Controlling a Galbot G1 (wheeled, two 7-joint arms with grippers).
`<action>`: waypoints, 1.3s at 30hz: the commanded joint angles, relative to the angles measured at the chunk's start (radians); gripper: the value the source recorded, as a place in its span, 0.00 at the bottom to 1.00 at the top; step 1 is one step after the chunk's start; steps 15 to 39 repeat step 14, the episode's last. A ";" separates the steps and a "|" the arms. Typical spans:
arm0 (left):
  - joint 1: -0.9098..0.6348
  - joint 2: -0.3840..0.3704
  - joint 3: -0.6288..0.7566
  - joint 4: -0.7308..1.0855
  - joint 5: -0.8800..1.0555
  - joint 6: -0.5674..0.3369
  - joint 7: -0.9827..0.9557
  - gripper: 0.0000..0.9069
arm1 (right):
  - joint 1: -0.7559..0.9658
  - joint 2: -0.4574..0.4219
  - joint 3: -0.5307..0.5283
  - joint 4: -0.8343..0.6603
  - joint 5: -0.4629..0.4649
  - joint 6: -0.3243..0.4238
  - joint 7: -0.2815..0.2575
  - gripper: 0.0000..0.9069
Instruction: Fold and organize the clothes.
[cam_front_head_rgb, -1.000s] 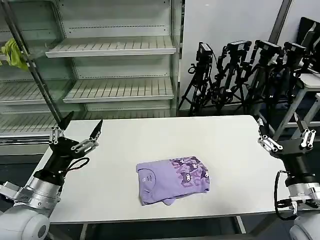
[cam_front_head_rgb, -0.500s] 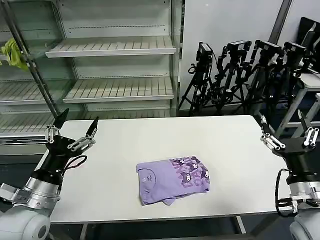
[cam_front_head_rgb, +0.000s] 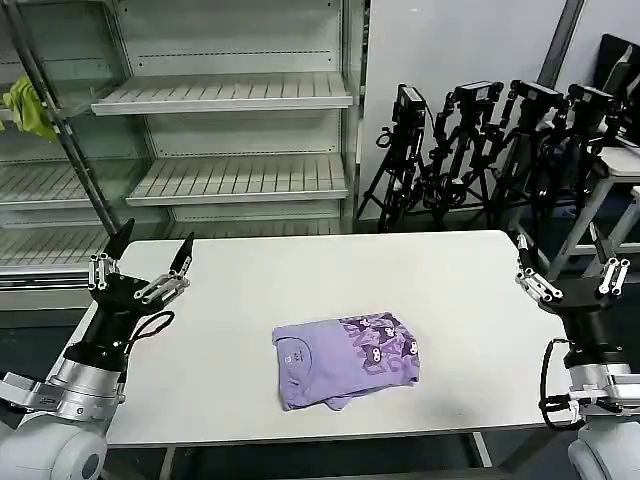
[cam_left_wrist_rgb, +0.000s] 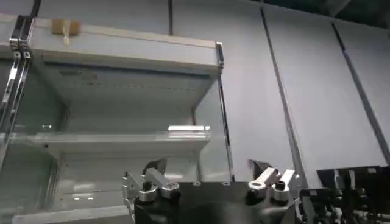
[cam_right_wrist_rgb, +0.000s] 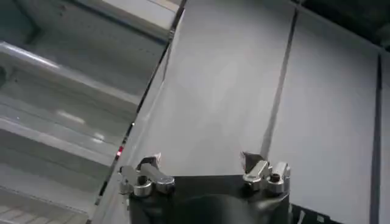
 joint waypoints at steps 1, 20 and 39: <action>0.001 0.003 0.003 0.009 0.002 -0.005 -0.004 1.00 | 0.001 0.010 -0.019 -0.013 -0.033 0.012 0.001 1.00; -0.005 -0.001 -0.007 0.011 0.003 -0.005 -0.002 1.00 | 0.016 -0.013 -0.030 -0.021 -0.041 0.009 -0.004 1.00; -0.005 -0.001 -0.007 0.011 0.003 -0.005 -0.002 1.00 | 0.016 -0.013 -0.030 -0.021 -0.041 0.009 -0.004 1.00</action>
